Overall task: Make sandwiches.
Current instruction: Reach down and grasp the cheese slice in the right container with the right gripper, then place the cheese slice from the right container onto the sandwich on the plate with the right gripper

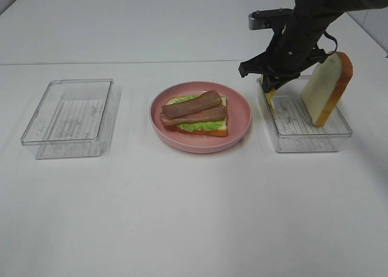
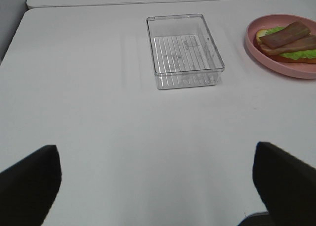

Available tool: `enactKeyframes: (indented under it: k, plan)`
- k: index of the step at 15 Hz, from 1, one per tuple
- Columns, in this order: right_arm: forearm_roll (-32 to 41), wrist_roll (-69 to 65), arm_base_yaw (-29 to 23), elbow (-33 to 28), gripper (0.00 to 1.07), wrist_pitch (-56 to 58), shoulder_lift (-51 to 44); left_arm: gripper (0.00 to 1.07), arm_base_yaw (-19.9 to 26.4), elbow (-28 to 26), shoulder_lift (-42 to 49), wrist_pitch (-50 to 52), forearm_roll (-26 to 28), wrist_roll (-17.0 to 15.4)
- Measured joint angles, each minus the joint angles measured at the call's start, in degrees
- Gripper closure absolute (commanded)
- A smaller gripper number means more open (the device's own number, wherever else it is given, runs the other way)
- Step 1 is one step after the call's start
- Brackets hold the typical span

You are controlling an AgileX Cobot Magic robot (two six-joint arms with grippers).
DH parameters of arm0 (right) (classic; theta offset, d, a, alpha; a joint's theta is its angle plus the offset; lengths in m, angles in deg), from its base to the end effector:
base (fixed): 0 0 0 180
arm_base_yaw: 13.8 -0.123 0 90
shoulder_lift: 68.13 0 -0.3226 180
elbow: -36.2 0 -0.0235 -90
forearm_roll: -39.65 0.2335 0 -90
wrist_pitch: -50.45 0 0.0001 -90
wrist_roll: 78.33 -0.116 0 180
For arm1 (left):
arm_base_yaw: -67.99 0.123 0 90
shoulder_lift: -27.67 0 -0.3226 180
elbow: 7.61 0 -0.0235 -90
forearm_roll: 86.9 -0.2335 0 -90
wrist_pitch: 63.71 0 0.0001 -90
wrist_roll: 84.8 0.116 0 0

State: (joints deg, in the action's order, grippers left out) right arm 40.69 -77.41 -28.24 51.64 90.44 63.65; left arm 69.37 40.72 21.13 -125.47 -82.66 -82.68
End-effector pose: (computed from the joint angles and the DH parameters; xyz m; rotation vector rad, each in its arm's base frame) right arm 0.4656 0.1213 0.1748 -0.3495 2.7093 0.0872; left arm -0.0394 -0.0085 0.2615 0.0184 2.0337 -0.0499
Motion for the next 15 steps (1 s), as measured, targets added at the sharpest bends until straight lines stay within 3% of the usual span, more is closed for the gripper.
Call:
enactKeyframes:
  k: [6,9,15]
  plan:
    - [-0.06,0.0,0.0,0.74,1.07,1.72,0.0,0.06,0.0,0.0,0.0,0.0,0.0,0.0]
    - [-1.03,0.0,0.0,5.33,1.07,6.7,-0.63,0.06,0.0,0.0,0.0,0.0,0.0,0.0]
    - [-1.03,0.0,-0.8,8.08,1.07,10.94,-8.94,0.06,0.0,0.0,0.0,0.0,0.0,0.0]
